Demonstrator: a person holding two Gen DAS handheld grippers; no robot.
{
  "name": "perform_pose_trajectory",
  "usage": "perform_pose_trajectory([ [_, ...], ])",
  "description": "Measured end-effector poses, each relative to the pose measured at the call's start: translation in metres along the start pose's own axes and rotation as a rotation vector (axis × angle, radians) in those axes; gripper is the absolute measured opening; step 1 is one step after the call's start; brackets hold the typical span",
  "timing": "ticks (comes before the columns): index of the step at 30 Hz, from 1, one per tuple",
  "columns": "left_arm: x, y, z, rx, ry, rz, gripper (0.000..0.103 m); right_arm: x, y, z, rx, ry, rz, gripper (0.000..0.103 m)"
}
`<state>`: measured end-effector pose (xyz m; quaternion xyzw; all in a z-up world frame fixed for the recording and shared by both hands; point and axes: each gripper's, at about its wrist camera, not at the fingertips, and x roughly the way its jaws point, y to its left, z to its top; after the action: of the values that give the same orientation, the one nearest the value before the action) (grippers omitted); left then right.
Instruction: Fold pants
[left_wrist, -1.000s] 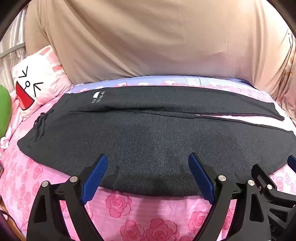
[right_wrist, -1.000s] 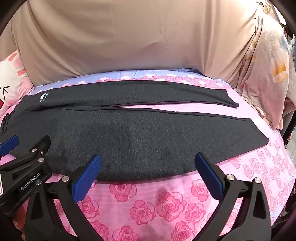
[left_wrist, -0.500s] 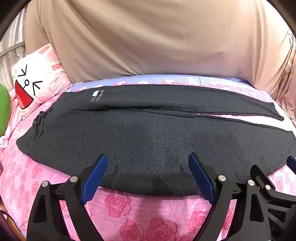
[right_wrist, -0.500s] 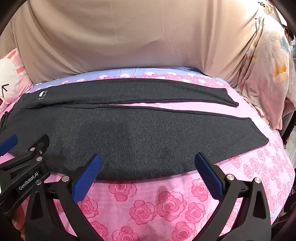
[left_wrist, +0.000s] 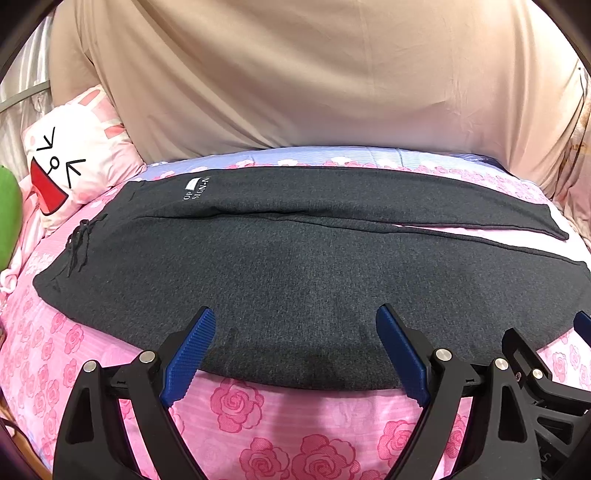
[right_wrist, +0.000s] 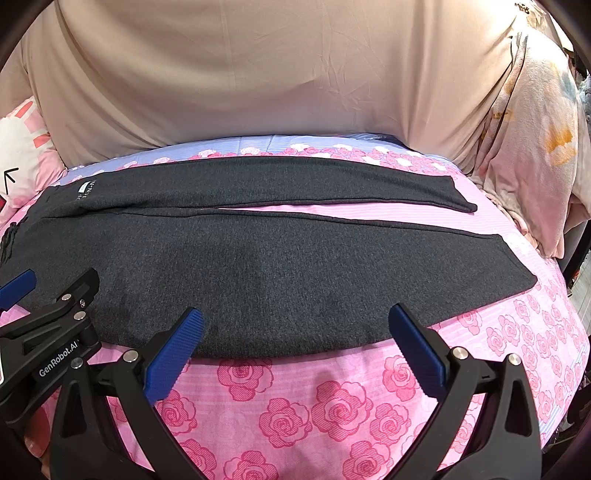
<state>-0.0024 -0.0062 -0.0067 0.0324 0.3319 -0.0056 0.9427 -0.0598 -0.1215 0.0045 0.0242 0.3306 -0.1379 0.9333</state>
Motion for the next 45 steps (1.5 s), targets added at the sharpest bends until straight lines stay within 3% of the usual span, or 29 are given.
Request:
perform_pose_trajectory([
  [45, 0.0006, 0.0064, 0.0063, 0.010, 0.008, 0.002, 0.086, 0.0004, -0.0015, 0.0000, 0.000, 0.001, 0.000, 0.098],
])
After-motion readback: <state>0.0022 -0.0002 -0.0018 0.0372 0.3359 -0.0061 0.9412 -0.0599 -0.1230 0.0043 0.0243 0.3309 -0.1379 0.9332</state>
